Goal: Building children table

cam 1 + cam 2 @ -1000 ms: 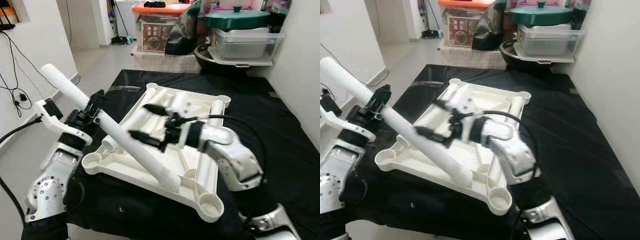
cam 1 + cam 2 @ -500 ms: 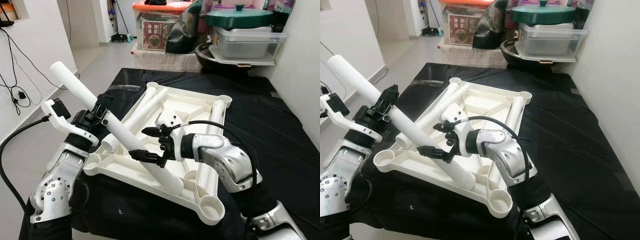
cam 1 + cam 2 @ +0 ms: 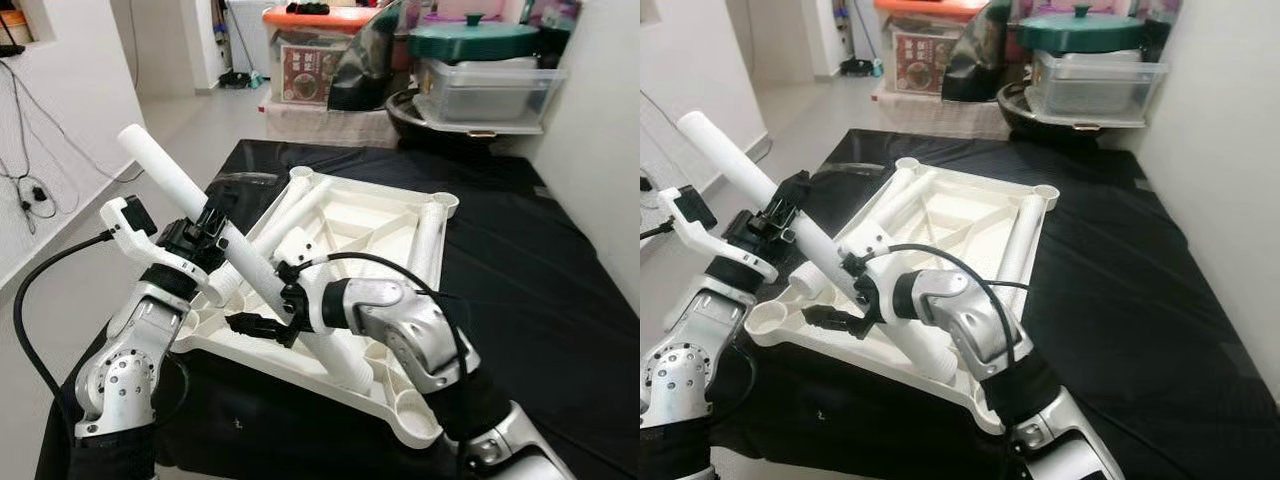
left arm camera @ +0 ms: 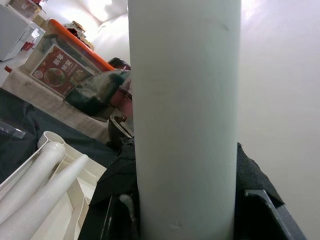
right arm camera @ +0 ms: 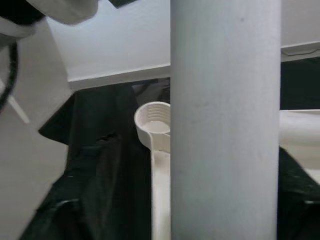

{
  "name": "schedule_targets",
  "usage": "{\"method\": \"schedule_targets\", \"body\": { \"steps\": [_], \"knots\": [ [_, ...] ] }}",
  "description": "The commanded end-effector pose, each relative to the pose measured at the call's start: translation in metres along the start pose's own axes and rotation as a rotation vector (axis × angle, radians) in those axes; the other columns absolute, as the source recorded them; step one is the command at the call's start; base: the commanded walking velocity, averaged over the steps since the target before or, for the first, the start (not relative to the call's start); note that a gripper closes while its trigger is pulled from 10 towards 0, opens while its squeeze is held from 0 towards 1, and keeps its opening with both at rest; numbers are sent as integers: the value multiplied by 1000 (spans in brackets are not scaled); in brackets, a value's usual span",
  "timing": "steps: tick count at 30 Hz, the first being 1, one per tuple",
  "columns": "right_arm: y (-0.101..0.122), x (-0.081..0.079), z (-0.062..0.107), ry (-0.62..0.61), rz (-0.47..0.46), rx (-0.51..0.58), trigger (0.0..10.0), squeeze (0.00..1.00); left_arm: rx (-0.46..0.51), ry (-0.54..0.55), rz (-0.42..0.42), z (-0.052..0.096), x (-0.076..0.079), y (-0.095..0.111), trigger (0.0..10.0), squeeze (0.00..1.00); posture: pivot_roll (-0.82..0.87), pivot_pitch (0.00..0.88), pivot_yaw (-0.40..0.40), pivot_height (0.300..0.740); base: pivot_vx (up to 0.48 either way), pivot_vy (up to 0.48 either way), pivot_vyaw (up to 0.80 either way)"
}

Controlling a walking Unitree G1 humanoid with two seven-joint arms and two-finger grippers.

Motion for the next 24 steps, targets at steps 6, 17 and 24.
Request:
{"method": "schedule_targets", "body": {
  "steps": [6,17,24],
  "knots": [
    [-39,9,-10,-49,89,-147,0,0,-145,-52,-68,1,12,-35,10000,0,80,0,-53,740,0,0,0],
    [-42,22,7,-61,183,-178,0,0,-125,-113,-102,2,24,-34,10000,1000,59,0,-49,740,0,0,0],
    [-19,44,27,-121,165,-114,0,0,-39,-135,-24,10,26,-12,10000,1000,65,0,-53,740,0,0,0]
  ]
}}
Point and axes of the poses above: a point about 5 cm out from each wrist's last joint towards the gripper, its own z axis pointing back from the gripper into the wrist, its own y axis along the axis of the wrist's last joint, x = y × z, the point moved 6 cm from there along -z, pointing out of the wrist towards the gripper, and after that the axes turned 7 degrees about -z, right-handed, at the moved point
